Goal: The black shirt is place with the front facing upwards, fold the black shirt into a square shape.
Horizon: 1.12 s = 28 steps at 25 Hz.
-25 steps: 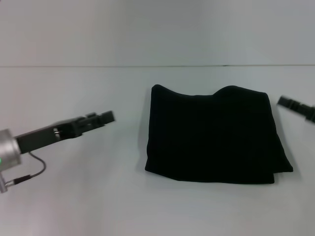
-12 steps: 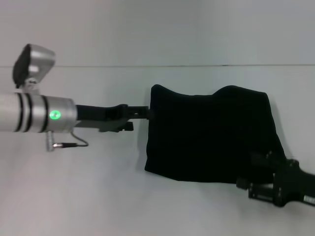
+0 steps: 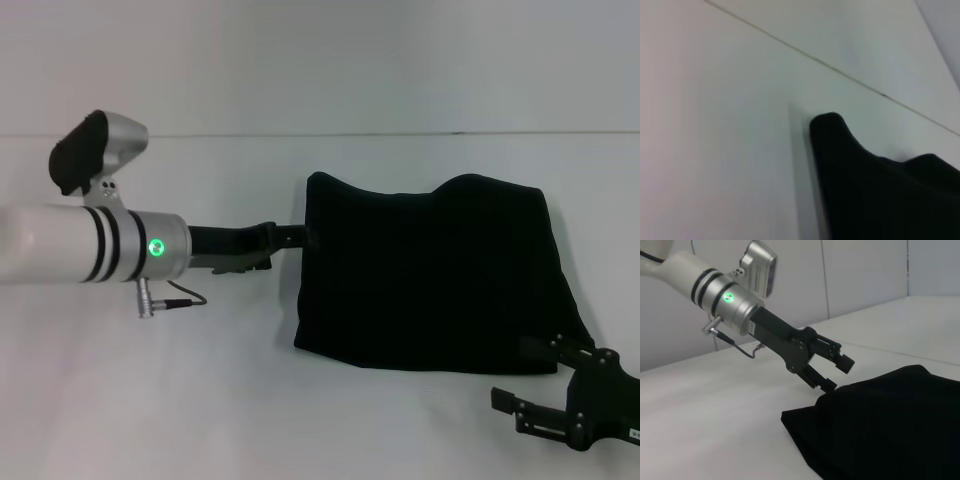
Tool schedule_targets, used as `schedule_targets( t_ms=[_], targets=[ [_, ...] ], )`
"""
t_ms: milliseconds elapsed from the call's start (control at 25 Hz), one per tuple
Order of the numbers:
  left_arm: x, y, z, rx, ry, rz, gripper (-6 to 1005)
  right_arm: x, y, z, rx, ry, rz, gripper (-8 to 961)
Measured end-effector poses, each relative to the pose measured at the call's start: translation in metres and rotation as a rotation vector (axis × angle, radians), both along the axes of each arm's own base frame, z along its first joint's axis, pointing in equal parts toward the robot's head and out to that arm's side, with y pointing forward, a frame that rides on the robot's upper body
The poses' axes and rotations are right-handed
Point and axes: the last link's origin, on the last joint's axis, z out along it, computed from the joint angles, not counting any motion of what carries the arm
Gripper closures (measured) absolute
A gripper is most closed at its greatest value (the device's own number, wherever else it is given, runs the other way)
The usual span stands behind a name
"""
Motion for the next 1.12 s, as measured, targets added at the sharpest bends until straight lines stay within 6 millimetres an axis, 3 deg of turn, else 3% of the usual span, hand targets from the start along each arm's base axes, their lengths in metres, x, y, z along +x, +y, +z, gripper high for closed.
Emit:
schedule_targets(
  t_ms=[200,760,1120],
  targets=[
    [0.005,-0.005,-0.014,-0.014,0.011,-0.013,97,-0.002,-0.002,-0.001,-0.006,0.013,0.011,102],
    [0.017,-0.01,-0.03,-0.032,0.014,-0.051,100,-0.005,-0.002,-0.002,-0.012,0.025,0.015,102],
    [0.017,-0.009,-0.029,-0.025,0.006,-0.05,439,-0.006,-0.001,-0.003,-0.013,0.027,0.019,102]
  ],
)
